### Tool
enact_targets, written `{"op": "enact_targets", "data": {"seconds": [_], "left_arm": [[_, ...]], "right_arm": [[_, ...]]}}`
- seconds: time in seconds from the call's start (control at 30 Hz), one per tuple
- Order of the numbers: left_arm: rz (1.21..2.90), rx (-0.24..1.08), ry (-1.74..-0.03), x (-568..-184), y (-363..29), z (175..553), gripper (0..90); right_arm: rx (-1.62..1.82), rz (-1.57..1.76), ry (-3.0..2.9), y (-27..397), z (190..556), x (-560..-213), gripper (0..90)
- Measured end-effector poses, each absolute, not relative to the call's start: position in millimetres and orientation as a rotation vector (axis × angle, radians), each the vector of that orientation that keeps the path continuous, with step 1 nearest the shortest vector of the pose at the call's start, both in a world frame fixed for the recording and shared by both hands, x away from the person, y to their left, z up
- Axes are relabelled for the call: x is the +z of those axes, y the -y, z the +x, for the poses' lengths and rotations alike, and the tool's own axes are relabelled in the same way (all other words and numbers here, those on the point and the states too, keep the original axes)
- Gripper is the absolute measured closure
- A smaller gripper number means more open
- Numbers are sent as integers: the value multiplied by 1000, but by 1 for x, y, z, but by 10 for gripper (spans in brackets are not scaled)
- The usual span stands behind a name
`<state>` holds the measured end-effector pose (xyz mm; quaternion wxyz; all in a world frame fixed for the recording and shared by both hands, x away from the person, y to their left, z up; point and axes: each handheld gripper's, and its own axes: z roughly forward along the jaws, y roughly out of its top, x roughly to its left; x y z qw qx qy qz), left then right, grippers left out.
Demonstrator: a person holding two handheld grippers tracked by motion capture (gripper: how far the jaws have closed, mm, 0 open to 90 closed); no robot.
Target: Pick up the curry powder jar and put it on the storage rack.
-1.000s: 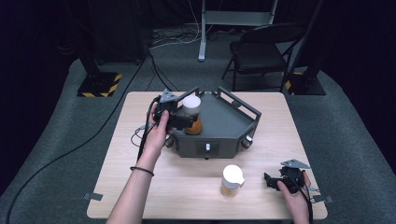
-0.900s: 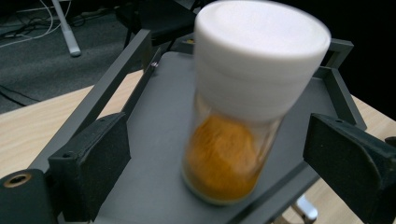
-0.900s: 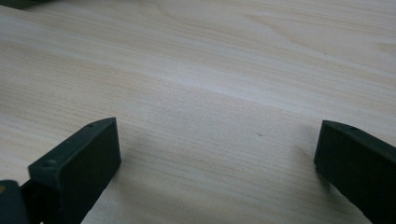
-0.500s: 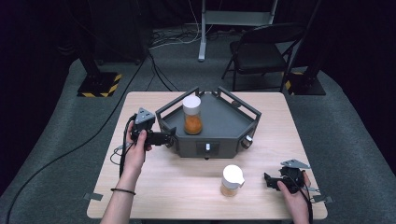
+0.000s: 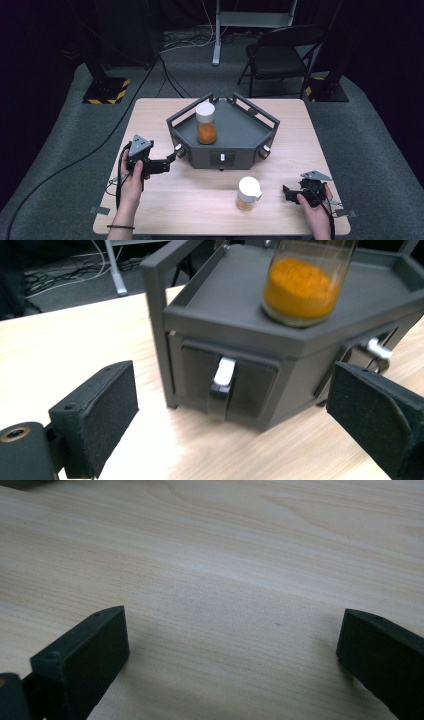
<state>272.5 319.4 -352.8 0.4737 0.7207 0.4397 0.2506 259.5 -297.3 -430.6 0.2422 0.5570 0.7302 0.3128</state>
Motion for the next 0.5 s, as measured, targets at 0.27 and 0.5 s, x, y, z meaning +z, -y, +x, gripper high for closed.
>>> {"op": "enact_targets", "data": {"seconds": [0.27,0.5], "left_arm": [[1741,602,-1112,-374,-327,256,60],[1733,582,-1149,-392,-333,248,60]], "right_arm": [[855,1523,-1996,297,259,-431,0],[855,1523,-1996,297,259,-431,0]]}}
